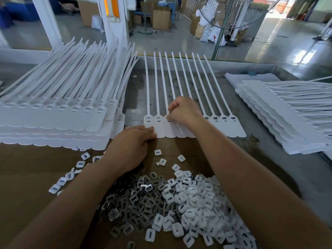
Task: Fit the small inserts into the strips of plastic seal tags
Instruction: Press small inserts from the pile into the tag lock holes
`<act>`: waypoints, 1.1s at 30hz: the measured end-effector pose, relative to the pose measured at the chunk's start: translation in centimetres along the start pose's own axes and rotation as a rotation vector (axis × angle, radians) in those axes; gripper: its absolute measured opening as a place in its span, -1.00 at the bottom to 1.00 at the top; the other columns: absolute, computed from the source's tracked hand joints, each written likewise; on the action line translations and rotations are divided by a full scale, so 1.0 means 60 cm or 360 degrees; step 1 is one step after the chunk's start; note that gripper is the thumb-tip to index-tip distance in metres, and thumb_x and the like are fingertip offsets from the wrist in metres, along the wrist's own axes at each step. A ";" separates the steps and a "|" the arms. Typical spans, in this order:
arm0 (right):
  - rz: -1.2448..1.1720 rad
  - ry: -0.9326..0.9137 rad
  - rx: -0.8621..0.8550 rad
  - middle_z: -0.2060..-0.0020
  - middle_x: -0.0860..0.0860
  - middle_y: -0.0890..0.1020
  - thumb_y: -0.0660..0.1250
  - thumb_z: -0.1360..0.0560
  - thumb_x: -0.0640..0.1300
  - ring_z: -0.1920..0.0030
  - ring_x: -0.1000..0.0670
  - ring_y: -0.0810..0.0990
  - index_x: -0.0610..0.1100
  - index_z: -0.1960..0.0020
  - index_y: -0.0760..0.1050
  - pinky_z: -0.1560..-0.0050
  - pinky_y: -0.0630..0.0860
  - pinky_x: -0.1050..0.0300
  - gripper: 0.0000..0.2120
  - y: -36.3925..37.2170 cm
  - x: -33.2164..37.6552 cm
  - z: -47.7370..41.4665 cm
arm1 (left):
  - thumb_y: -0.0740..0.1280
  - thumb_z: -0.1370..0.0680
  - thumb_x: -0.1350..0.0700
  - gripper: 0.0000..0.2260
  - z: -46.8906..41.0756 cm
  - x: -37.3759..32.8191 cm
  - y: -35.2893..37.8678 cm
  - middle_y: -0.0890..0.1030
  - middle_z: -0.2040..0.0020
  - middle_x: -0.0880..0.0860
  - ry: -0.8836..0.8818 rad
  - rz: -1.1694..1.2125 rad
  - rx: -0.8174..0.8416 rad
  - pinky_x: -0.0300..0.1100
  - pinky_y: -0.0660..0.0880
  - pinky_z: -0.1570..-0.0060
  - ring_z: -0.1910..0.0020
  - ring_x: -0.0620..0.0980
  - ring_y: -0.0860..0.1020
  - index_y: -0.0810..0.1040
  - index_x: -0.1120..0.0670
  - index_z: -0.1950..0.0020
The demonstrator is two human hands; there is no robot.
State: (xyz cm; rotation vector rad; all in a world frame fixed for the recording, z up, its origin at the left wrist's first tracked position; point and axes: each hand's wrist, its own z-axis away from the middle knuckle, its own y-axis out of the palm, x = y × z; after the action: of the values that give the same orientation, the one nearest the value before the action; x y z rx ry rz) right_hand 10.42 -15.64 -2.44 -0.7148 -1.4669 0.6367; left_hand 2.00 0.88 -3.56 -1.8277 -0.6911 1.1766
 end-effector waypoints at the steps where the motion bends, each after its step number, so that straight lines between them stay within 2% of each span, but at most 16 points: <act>1: 0.0001 -0.0004 0.0000 0.33 0.22 0.42 0.44 -0.38 -0.21 0.31 0.18 0.37 0.05 0.32 0.38 0.39 0.25 0.28 -0.72 0.000 -0.001 0.000 | 0.14 -0.52 0.31 -0.62 0.000 0.000 0.000 0.40 -0.35 -0.07 0.0006 -0.0002 0.0000 -0.37 0.08 -0.26 -0.37 -0.11 0.29 0.48 0.02 -0.27; 5: 0.0005 -0.0079 -0.0021 0.34 0.21 0.44 0.45 -0.39 -0.15 0.29 0.18 0.41 0.05 0.32 0.38 0.33 0.31 0.29 -0.73 0.003 -0.007 0.004 | 0.14 -0.52 0.32 -0.62 0.000 0.000 0.000 0.41 -0.34 -0.06 0.0014 -0.0010 -0.0001 -0.42 0.06 -0.20 -0.36 -0.11 0.30 0.49 0.03 -0.27; 7: 0.0019 -0.0138 0.0005 0.32 0.21 0.46 0.42 -0.42 -0.15 0.23 0.16 0.47 0.04 0.27 0.42 0.21 0.40 0.25 -0.79 0.000 -0.012 0.007 | 0.14 -0.52 0.31 -0.62 0.000 0.000 0.000 0.41 -0.34 -0.06 0.0016 -0.0012 0.0001 -0.43 0.06 -0.20 -0.36 -0.11 0.30 0.49 0.03 -0.26; 9: -0.0021 -0.0168 0.0086 0.27 0.18 0.51 0.37 -0.45 -0.20 0.12 0.11 0.52 0.00 0.14 0.51 0.07 0.45 0.22 -0.89 -0.010 -0.015 0.013 | 0.14 -0.53 0.30 -0.63 0.001 -0.001 -0.001 0.40 -0.35 -0.06 0.0010 -0.0012 0.0012 -0.41 0.06 -0.22 -0.36 -0.11 0.30 0.48 0.03 -0.27; 12: -0.0027 -0.0206 0.0269 0.12 0.13 0.57 0.35 -0.47 -0.20 0.03 0.11 0.54 -0.09 -0.09 0.57 0.00 0.42 0.25 -0.80 -0.030 -0.010 0.023 | 0.13 -0.53 0.30 -0.63 0.001 -0.002 -0.002 0.40 -0.35 -0.07 0.0005 -0.0006 0.0018 -0.38 0.07 -0.25 -0.37 -0.11 0.29 0.48 0.02 -0.27; 14: 0.0061 -0.0283 0.0322 0.05 0.12 0.55 0.35 -0.47 -0.16 0.05 0.14 0.50 -0.11 -0.14 0.57 0.03 0.38 0.26 -0.76 -0.043 -0.004 0.035 | 0.13 -0.54 0.30 -0.63 0.000 -0.005 -0.002 0.39 -0.35 -0.08 0.0001 -0.0002 0.0024 -0.35 0.08 -0.28 -0.37 -0.12 0.28 0.47 0.02 -0.28; 16: 0.0115 -0.0364 0.0329 0.07 0.14 0.55 0.35 -0.48 -0.13 0.12 0.19 0.50 -0.09 -0.13 0.57 0.12 0.36 0.34 -0.77 -0.057 0.000 0.051 | 0.13 -0.54 0.30 -0.63 0.001 -0.006 -0.004 0.39 -0.35 -0.08 -0.0001 -0.0008 0.0025 -0.32 0.10 -0.29 -0.37 -0.11 0.28 0.47 0.02 -0.28; 19: 0.0112 -0.0431 0.0412 0.22 0.26 0.53 0.36 -0.48 -0.11 0.21 0.27 0.51 -0.05 -0.05 0.59 0.25 0.33 0.45 -0.84 -0.078 0.000 0.085 | 0.13 -0.53 0.31 -0.61 0.002 -0.006 -0.005 0.38 -0.36 -0.08 0.0014 -0.0043 0.0043 -0.34 0.07 -0.29 -0.38 -0.12 0.26 0.46 0.03 -0.29; 23: 0.0164 -0.0454 0.0615 0.27 0.25 0.57 0.39 -0.45 -0.10 0.26 0.32 0.54 0.05 0.10 0.59 0.23 0.39 0.45 -0.94 -0.102 -0.010 0.125 | 0.11 -0.54 0.28 -0.60 -0.007 -0.007 -0.003 0.33 -0.39 -0.13 -0.0026 -0.0098 0.0094 -0.32 0.02 -0.33 -0.40 -0.16 0.21 0.41 0.00 -0.33; 26: 0.0130 -0.0392 0.0809 0.28 0.19 0.63 0.42 -0.42 -0.12 0.26 0.29 0.58 0.07 0.18 0.56 0.14 0.50 0.39 -0.90 -0.116 -0.023 0.147 | 0.11 -0.55 0.28 -0.60 -0.009 -0.007 -0.003 0.32 -0.39 -0.14 -0.0027 -0.0113 0.0114 -0.32 0.01 -0.33 -0.40 -0.17 0.20 0.40 -0.01 -0.34; 29: 0.0145 -0.0394 0.0938 0.31 0.26 0.62 0.44 -0.39 -0.12 0.26 0.31 0.56 0.09 0.22 0.55 0.15 0.46 0.48 -0.87 -0.124 -0.036 0.162 | 0.10 -0.55 0.27 -0.61 -0.010 -0.007 -0.002 0.32 -0.39 -0.13 -0.0033 -0.0116 0.0114 -0.34 -0.01 -0.32 -0.40 -0.17 0.20 0.40 -0.01 -0.34; 33: 0.0181 -0.0365 0.1042 0.28 0.32 0.60 0.50 -0.33 -0.10 0.25 0.34 0.54 0.10 0.17 0.57 0.20 0.41 0.51 -0.84 -0.137 -0.047 0.174 | 0.11 -0.55 0.28 -0.61 -0.006 -0.007 -0.002 0.35 -0.38 -0.12 -0.0033 -0.0086 0.0106 -0.33 0.01 -0.33 -0.39 -0.15 0.22 0.42 0.01 -0.33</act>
State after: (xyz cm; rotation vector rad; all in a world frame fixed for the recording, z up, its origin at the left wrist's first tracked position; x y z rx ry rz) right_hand -0.44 -22.66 1.72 -0.2154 -1.3116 1.2428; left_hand 2.14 0.46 -3.18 -1.7337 -0.7003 1.1712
